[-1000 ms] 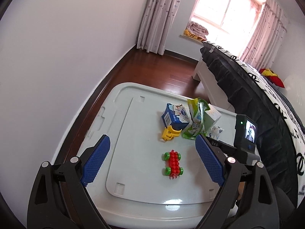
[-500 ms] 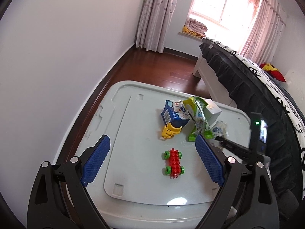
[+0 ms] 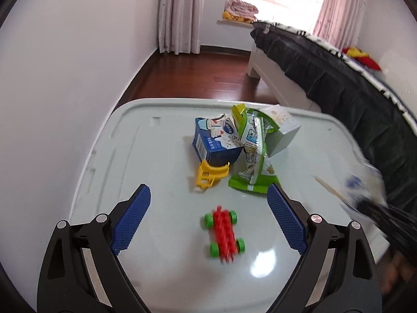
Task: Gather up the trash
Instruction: 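Grasp the clear plastic wrapper with the right tool, then grasp the yellow toy piece with the left tool while the right tool holds the wrapper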
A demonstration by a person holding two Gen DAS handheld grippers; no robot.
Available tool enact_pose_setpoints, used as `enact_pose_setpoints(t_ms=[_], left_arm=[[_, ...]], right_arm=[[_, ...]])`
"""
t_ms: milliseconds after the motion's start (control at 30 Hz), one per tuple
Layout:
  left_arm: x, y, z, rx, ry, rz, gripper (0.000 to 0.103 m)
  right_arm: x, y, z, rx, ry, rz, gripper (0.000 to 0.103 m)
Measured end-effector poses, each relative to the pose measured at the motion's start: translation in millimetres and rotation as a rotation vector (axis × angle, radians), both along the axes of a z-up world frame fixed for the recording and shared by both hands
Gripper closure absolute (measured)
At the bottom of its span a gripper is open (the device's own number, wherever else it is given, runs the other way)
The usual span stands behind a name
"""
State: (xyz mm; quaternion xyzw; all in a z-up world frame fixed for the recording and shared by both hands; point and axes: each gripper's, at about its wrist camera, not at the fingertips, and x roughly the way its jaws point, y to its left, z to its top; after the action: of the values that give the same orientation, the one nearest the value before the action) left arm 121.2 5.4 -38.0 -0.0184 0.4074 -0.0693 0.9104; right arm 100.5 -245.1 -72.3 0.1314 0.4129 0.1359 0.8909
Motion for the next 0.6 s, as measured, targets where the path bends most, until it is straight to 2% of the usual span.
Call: enact_pose_setpoints(t_ms=[167, 300, 500, 600], left_arm=[[36.6, -14.0, -33.1, 0.08, 0.082, -0.018, 0.015], [53.4, -9.0, -51.7, 0.068, 0.137, 0.026, 0.015], [67.3, -11.3, -58.1, 0.061, 0.142, 0.032, 0.015], [71.4, -13.8, -62.4, 0.052, 0.157, 0.034, 0.024]], right_arm=[[-19.1, 3.9, 11.4, 0.007, -0.042, 0.058, 0.098], [-24.0, 1.4, 12.6, 0.023, -0.05, 0.075, 0.098], [-24.2, 3.2, 10.8, 0.036, -0.045, 0.096, 0.098], [-22.1, 0.8, 9.1, 0.043, -0.041, 0.102, 0.098]])
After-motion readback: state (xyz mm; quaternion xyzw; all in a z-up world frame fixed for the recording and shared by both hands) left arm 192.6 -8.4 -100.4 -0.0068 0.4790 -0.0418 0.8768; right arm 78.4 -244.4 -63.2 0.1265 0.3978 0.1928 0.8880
